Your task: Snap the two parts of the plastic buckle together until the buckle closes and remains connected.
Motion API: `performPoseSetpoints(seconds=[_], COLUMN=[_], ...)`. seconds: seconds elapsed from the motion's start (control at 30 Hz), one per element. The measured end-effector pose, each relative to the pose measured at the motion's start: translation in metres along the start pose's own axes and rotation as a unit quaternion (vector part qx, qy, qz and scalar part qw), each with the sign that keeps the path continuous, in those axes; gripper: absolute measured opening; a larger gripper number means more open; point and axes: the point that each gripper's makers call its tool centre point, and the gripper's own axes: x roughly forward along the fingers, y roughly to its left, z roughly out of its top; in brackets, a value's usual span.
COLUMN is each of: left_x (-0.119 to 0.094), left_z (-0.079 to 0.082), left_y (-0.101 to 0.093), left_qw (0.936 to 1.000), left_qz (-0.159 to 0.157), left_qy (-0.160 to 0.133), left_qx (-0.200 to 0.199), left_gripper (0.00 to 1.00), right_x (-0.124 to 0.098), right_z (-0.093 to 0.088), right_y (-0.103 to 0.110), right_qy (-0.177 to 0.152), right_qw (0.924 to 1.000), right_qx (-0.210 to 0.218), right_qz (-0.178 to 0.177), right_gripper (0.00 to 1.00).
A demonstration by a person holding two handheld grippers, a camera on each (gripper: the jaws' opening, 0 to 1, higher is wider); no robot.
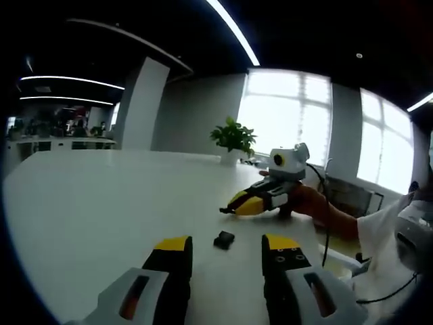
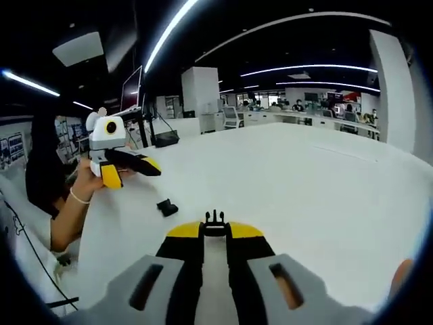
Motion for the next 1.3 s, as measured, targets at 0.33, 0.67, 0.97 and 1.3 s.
performPoseSetpoints(seconds=[0.33,0.67,0.97,1.3], left_x=[0.002,0.006,0.009,0.013], left_z=[0.0,-0.005,-0.009,-0.013], left_y=[-0.012,-0.021,-0.023,-0.017], left_qw=[0.9994,0.9973,0.997,0.9982], left_qz=[-0.034,-0.073,-0.075,-0.043], left_qy=[-0.011,-0.001,0.012,0.04], left_qx=[-0.003,-0.01,-0.01,0.004], left_gripper=[0.41,0.41,0.41,0.44], right_x=[-0.008,-0.023,-0.03,-0.034], right_z=[-0.004,-0.012,-0.012,-0.019], right_y=[0.0,-0.005,-0.004,0.001], right_qy=[0.002,0.01,0.008,0.017], right_qw=[0.9999,0.9995,0.9989,0.9962], right_qx=[-0.009,-0.011,-0.012,-0.005], right_qz=[0.015,0.028,0.046,0.085], right_gripper=[0.13,0.13,0.13,0.13])
